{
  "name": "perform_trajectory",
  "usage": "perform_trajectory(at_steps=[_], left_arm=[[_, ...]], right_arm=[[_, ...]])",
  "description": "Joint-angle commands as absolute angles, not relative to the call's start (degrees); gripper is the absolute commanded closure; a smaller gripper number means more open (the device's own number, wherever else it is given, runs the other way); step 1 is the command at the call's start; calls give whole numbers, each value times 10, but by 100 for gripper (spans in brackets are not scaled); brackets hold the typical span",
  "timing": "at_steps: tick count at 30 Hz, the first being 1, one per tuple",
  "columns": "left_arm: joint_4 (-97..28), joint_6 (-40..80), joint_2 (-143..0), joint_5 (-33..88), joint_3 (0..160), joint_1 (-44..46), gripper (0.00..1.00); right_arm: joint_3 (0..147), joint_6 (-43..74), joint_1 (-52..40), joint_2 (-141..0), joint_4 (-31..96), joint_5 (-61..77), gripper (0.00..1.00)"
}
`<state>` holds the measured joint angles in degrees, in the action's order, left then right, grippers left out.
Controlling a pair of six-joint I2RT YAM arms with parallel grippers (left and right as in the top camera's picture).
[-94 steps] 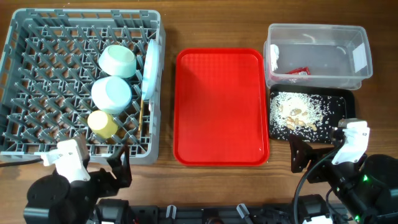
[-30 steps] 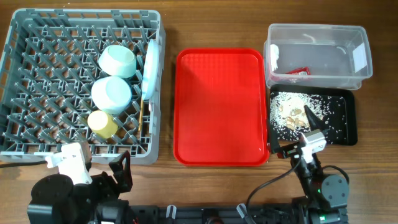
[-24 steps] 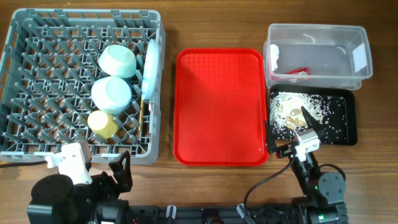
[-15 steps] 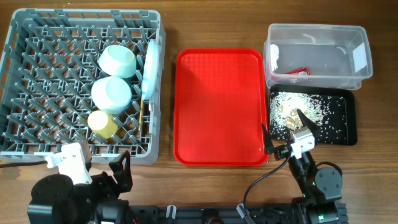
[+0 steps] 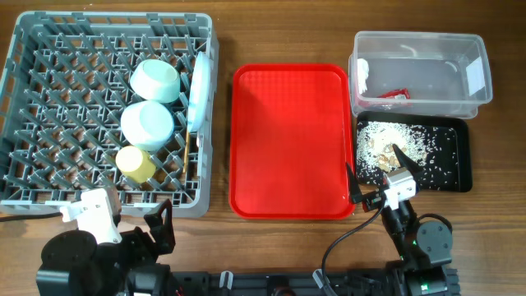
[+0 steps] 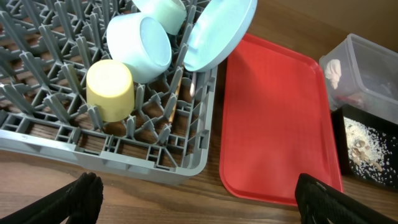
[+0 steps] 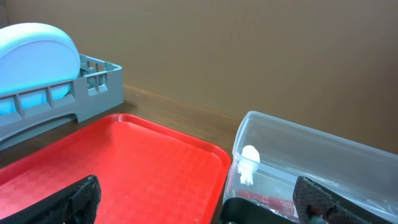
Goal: Sort waste into correct bins and load items into the dishwasher rack
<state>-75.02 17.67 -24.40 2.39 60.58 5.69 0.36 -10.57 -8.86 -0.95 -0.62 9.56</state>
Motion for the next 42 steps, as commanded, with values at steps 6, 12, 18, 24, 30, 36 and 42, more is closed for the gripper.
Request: perform_trajectory(at_steps=[6,12,18,24,30,36,42], left_arm=[[-748,167,-241,16,604,59,0],[-748,168,-241,16,604,59,0],[-748,167,-241,16,604,59,0],[-748,168,-241,16,604,59,0],[-748,167,-241,16,604,59,0],[-745,167,-239,14,602,57,0],[-677,167,-195,-1,559,28,0]], right_arm=[[3,-105,-92,-3,-7,92,0],[3,-105,-92,-4,-7,92,0],[3,-105,-92,-4,-7,92,0],[3,-105,-92,-4,-7,92,0],[3,-105,-92,-4,-7,92,0],[3,-105,-92,-4,-7,92,0],[3,-105,-92,-4,-7,92,0]])
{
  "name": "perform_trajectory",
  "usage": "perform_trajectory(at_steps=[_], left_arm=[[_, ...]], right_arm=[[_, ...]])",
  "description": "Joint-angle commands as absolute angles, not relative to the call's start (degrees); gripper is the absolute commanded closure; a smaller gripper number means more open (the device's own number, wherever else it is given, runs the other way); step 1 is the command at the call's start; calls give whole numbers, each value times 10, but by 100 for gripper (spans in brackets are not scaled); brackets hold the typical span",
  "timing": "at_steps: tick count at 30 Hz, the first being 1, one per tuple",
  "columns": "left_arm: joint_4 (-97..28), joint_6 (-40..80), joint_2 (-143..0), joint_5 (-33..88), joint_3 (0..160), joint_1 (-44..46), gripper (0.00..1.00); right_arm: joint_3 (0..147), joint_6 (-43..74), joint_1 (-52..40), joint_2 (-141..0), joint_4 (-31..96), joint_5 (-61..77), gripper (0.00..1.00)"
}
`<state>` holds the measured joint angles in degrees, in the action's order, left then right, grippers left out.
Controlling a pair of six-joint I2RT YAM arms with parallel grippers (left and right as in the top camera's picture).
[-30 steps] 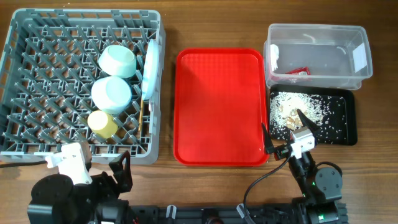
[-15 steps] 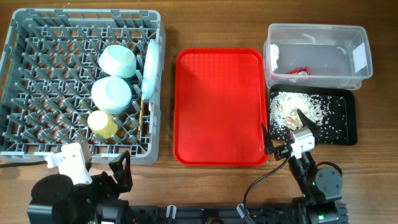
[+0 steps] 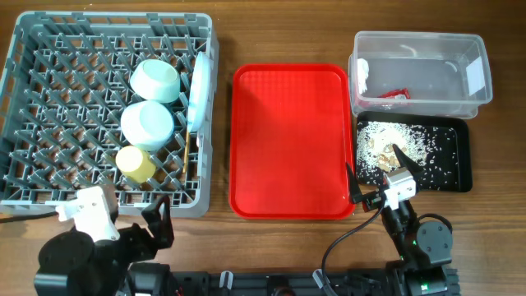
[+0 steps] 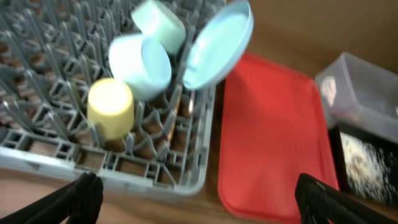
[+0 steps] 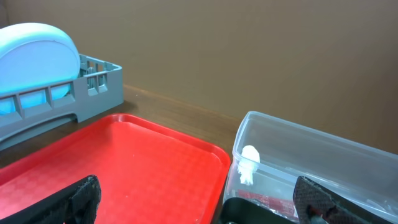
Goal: Sort waste into correct bins and load items into the dishwasher rack
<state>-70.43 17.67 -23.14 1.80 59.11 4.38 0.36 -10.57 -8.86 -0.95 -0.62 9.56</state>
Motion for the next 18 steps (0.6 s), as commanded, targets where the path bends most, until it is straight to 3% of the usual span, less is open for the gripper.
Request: perform_trajectory(at_steps=[1,10,18], left_arm=[[-664,167,-181,-6,543,24,0],[-530,167,-63,-12,365,-7,0],[-321,167,-11,2,208,-6,0]], right_arm=[[3,-105,-92,-4,-7,92,0],[3,-105,-92,-4,-7,92,0],[3,-105,-92,-4,-7,92,0]])
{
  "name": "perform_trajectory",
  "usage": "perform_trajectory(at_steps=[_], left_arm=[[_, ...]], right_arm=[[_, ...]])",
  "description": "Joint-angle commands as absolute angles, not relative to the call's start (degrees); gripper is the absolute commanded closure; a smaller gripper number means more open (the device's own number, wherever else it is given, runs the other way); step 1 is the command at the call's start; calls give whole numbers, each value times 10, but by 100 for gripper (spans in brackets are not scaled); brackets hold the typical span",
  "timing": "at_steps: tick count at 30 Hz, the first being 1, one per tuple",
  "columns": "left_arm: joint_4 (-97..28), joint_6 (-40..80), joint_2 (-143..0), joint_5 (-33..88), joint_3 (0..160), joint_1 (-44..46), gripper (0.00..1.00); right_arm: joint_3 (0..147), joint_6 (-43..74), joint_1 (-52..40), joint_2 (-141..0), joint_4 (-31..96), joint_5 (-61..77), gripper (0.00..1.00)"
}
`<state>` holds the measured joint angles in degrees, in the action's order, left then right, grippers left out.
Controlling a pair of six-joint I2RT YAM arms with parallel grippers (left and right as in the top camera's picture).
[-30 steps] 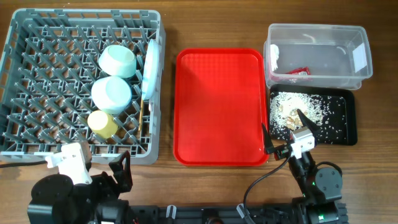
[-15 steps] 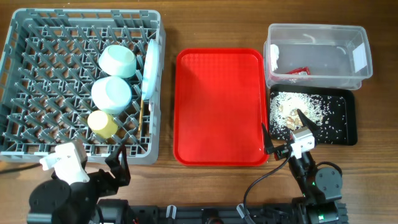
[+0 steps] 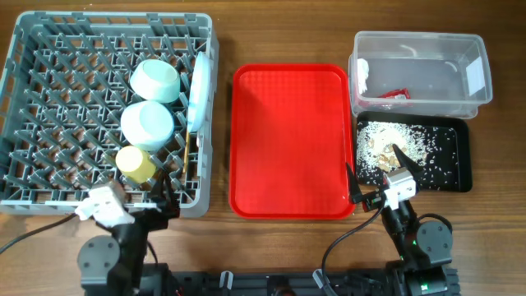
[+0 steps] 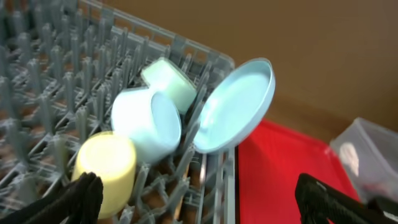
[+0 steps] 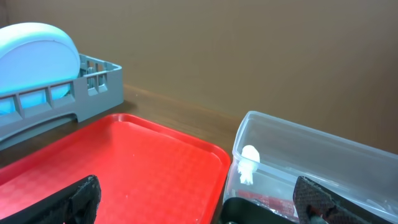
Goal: Sort waste into correct bins and load items into the dishwasher rack
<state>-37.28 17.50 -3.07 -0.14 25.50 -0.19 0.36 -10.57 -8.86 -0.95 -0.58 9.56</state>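
The grey dishwasher rack (image 3: 49,99) holds a mint cup (image 3: 154,80), a pale blue cup (image 3: 147,123), a yellow cup (image 3: 136,164) and a blue plate (image 3: 197,90) standing on edge. The red tray (image 3: 289,140) is bare. A clear bin (image 3: 419,74) holds a white tissue and a red wrapper. A black tray (image 3: 415,152) carries rice and food scraps. My left gripper (image 3: 144,200) is open and empty at the rack's front edge, facing the yellow cup (image 4: 106,168). My right gripper (image 3: 376,173) is open and empty at the red tray's front right corner.
The rack (image 4: 50,81) fills the left of the table, the red tray (image 5: 124,168) the middle, and the clear bin (image 5: 298,162) and black tray the right. A strip of bare wood runs along the front edge.
My left arm has shifted to the right and lower; its wrist view now looks across the rack instead of down on it. The right arm and all objects are where they were.
My left gripper stood open in front of the rack, looking down on the cups and the red tray. Then its view was blurred and a little further back. Now it sits low at the rack's front edge. The right gripper stayed open and still throughout.
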Motion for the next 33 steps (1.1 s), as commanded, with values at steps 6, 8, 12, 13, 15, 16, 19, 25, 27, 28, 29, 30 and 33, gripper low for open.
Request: perform_trajectory(at_steps=[6,8,12,13,15,16,19,25,27,28,29,30,33], left_arm=[[-179,102,-2,11,140,-6,0],[-145,65,-2,16,123,-6,0],[-107,11,-2,21,99,-6,0],[-100,2,-2,22,94,-6,0],[-90,-19,-2,28,79,-6,0],[-86,-29,-2,34,72,-6,0],[-76,-30,-2,36,50,-6,0],[-42,-8,-2,43,3,-6,0],[-41,-9,-2,43,3,-6,0],[-41,-9,-2,43,3,-6,0],[-41,-9,-2,43,3,-6,0],[-41,-9,-2,43,3,-6,0],[-41,-8,-2,43,3,-6,0]], right_arm=[[3,-105,-92,-4,-7,92,0],[3,-105,-92,-4,-7,92,0],[3,-105,-92,-4,-7,92,0],[3,-105,-92,-4,-7,92,0],[3,-105,-92,-4,-7,92,0],[3,-105,-92,-4,-7,92,0],[3,-105,-92,-4,-7,92,0],[3,-105,-92,-4,-7,92,0],[3,-105,-92,-4,-7,92,0],[3,-105,-92,-4,-7,92,0],[3,-105,-92,-4,-7,92,0],[3,-105,-92,-4,-7,92,0],[3,-105,-92,-4,-7,92,0]])
